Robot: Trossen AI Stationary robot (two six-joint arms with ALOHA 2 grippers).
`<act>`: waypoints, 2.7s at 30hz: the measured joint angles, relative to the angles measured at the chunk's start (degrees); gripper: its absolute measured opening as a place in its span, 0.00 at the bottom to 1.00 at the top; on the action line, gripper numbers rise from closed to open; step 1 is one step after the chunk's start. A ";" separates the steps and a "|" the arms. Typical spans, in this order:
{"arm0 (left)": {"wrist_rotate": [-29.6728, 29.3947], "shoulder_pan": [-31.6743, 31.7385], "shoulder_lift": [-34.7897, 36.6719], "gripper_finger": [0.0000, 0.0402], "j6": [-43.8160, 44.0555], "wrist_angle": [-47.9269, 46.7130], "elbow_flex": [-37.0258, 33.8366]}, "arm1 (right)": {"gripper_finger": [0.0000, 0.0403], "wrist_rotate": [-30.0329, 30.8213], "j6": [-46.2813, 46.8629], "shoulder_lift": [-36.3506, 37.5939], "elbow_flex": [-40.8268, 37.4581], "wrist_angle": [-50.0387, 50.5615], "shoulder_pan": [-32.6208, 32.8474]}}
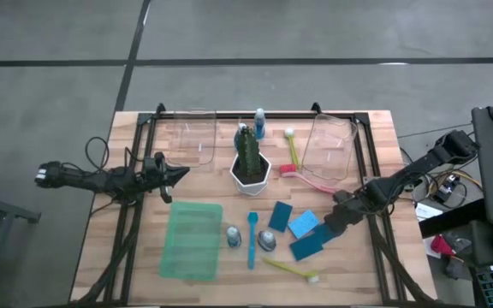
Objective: Pick & Place Kitchen Sink Supplies
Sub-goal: Put the blue sponge wipe into the green bin
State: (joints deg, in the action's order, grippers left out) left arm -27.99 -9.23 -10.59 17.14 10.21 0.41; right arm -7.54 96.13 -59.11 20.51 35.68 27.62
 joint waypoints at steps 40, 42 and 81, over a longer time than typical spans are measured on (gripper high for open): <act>0.01 -0.02 -0.01 0.00 -0.02 -0.02 0.00 | 0.03 14.60 -8.90 0.09 29.35 27.73 -0.53; -0.04 -0.01 -0.02 0.00 -0.20 -0.02 0.00 | 0.03 16.95 -8.92 0.09 30.91 28.40 -0.83; -2.56 0.03 -1.16 0.21 36.82 14.69 10.80 | 0.03 49.80 -32.02 -6.28 49.38 12.07 -1.09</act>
State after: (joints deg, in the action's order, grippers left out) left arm -30.56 -9.21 -11.75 53.97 24.91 11.21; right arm 42.26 64.11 -65.39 69.89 47.75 26.52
